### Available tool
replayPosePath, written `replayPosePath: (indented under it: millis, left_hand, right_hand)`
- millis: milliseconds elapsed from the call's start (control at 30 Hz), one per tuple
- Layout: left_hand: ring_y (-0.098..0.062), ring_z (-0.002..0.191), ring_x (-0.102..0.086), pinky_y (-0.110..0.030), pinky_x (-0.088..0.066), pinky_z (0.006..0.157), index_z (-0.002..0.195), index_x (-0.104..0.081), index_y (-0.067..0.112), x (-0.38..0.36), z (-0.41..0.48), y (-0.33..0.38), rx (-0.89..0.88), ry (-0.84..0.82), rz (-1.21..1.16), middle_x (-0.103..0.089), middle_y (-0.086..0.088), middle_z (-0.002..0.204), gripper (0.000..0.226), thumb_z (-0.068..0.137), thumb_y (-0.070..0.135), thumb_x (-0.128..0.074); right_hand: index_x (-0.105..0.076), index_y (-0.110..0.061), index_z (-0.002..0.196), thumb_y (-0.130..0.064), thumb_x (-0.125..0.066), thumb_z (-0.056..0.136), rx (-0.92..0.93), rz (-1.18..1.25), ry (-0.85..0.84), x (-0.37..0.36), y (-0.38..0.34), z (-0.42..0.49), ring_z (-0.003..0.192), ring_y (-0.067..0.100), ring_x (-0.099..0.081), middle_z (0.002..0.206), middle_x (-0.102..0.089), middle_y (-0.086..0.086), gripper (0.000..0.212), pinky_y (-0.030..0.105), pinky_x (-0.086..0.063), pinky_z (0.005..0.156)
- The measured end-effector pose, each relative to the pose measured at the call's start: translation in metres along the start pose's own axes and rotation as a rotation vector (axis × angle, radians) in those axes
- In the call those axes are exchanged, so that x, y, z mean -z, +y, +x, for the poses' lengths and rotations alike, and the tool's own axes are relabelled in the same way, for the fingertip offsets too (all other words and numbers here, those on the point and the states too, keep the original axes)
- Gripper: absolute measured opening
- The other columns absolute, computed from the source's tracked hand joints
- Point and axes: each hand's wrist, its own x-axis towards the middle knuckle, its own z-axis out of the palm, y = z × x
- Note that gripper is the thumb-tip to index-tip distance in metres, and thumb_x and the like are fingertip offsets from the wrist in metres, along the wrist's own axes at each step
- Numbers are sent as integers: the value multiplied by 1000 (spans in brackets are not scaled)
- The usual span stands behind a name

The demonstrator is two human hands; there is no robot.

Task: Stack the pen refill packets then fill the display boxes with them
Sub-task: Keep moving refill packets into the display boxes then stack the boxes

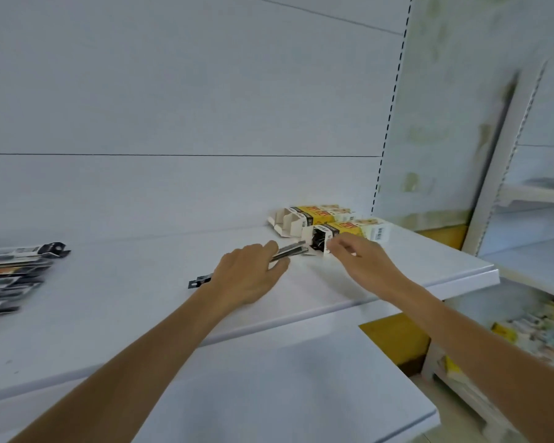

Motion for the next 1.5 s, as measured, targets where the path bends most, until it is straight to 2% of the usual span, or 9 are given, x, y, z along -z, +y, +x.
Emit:
replayPosePath:
  millis: [167,300,467,633,800,967,1100,1233,1500]
  left_hand:
    - [-27,82,-49,-33,-32,69,88,-46,19,-9,28,-1,132,-17,-132,-55,-3,87,30,98,34,-22]
    - [-27,83,-50,-32,-32,67,97,-50,19,-17,52,-9,122,18,-108,-55,-1,89,23,96,29,-29]
    - [-30,96,-54,-32,-36,72,119,-46,23,-27,91,-18,59,-12,-50,-54,-4,101,27,95,31,-37]
    - [-27,96,-53,-30,-36,71,119,-48,24,-37,112,-15,69,-36,-70,-52,-4,100,26,94,28,-43]
    - [-28,89,-54,-29,-36,69,116,-51,24,-39,121,-16,114,4,-78,-61,-7,102,24,94,30,-45]
    - [-30,104,-55,-31,-35,73,122,-45,24,-47,125,-9,62,-22,74,-64,-4,111,27,97,32,-42]
    - [-29,101,-56,-32,-38,73,110,-44,23,-50,122,-11,25,-13,79,-65,2,109,16,97,31,-41]
    - [-27,103,-54,-32,-37,74,110,-46,20,-50,120,-8,35,-53,77,-63,0,108,17,96,31,-43]
    - [-30,95,-53,-32,-37,72,108,-51,20,-54,123,-2,192,-69,-108,-50,-3,88,19,93,31,-51]
  right_hand:
    - [-62,-14,106,-29,-47,96,-61,-46,55,32,49,17,91,10,-51,99,-59,-4,23,5,-32,64]
    - [-63,-14,97,-27,-48,95,-79,-30,128,40,71,43,91,11,-53,96,-60,-4,20,7,-33,63]
    - [-62,-13,106,-26,-47,96,47,-190,166,40,89,81,104,15,-53,110,-61,1,22,23,-38,84]
    - [-57,-10,120,-30,-47,95,146,-414,116,37,108,110,121,20,-45,128,-55,4,34,30,-33,96]
    - [-57,-10,118,-34,-42,97,172,-497,38,34,119,135,117,21,-49,126,-57,3,35,32,-35,92]
    - [-58,-14,81,-39,-31,97,187,-472,-35,23,125,146,73,23,-53,73,-58,-2,40,34,-38,65]
    - [-58,-14,101,-50,-3,81,289,-607,37,17,133,142,88,24,-51,95,-60,1,68,36,-37,75]
    - [-53,-18,109,-49,8,75,275,-677,35,13,141,148,88,14,-39,105,-56,-3,76,32,-28,73]
    - [-53,-18,107,-45,8,75,350,-713,37,14,143,149,88,18,-40,103,-55,-4,74,32,-28,71]
